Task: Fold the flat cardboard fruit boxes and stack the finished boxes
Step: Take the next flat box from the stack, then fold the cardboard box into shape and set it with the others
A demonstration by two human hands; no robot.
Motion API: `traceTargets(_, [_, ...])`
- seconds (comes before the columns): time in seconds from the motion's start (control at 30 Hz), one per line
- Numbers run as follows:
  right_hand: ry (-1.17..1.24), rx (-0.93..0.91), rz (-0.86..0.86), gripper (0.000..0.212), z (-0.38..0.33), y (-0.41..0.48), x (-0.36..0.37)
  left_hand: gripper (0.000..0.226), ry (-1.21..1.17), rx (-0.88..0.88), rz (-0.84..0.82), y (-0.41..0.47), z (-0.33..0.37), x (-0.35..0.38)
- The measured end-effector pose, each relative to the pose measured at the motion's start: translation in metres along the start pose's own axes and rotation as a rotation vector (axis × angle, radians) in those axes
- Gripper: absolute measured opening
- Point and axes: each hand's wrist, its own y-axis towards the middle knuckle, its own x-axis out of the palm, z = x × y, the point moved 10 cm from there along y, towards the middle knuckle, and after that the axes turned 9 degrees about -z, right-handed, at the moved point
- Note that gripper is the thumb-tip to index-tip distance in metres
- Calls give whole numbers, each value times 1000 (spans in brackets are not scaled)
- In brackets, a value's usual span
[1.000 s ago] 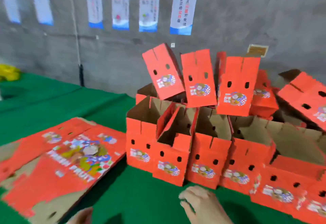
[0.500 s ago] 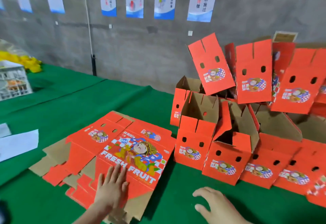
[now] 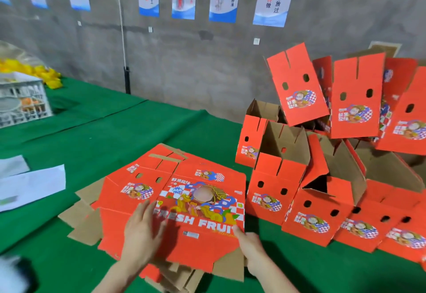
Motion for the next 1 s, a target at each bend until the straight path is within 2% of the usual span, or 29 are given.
traceTargets(0.07, [137, -51, -35, 32, -29, -13, 8, 98, 11, 93, 27, 7, 18, -25])
traceTargets(0.13, [218, -79, -40, 23, -59, -29, 10, 106, 33, 230, -15, 6, 48, -44])
traceTargets(0.2, [349, -90, -68, 14, -84, -48, 11, 102, 140, 417, -6, -1, 79, -65])
traceTargets(0.27, [543, -109, -122, 10, -107, -65, 13, 89, 322, 595, 75, -10, 106, -89])
traceTargets(0.37, [765, -103, -313, 9, -129, -84, 22, 84, 384, 635, 261, 1, 132, -138])
traceTargets(0.47, [834, -119, -498, 2, -144, -113, 30, 89, 265, 622, 283, 27, 158, -179])
traceTargets(0.53, [833, -176, -489, 10, -150, -125, 19, 91, 176, 716, 267, 33, 185, -191])
traceTargets(0.63, [828, -371, -357, 44, -158, -140, -18, 84, 113, 859, 361, 25, 226, -200])
traceTargets(0.7, [732, -619, -200, 44, -167, -160, -51, 79, 106, 903, 414, 19, 254, -200])
traceTargets(0.73, [621, -785, -96, 37, -173, -178, -68, 77, 109, 919, 434, 14, 269, -199])
traceTargets(0.8, [263, -1119, 132, 12, -185, -225, -88, 70, 109, 950, 434, 7, 300, -192])
traceTargets(0.83, [44, -1223, 245, 18, -188, -244, -90, 65, 100, 961, 410, 3, 315, -185])
traceTargets(0.9, [-325, -1300, 422, 31, -194, -272, -86, 55, 89, 997, 369, -11, 346, -168])
traceTargets(1.0, [-513, -1323, 609, 51, -191, -294, -97, 43, 70, 1114, 352, -41, 388, -141])
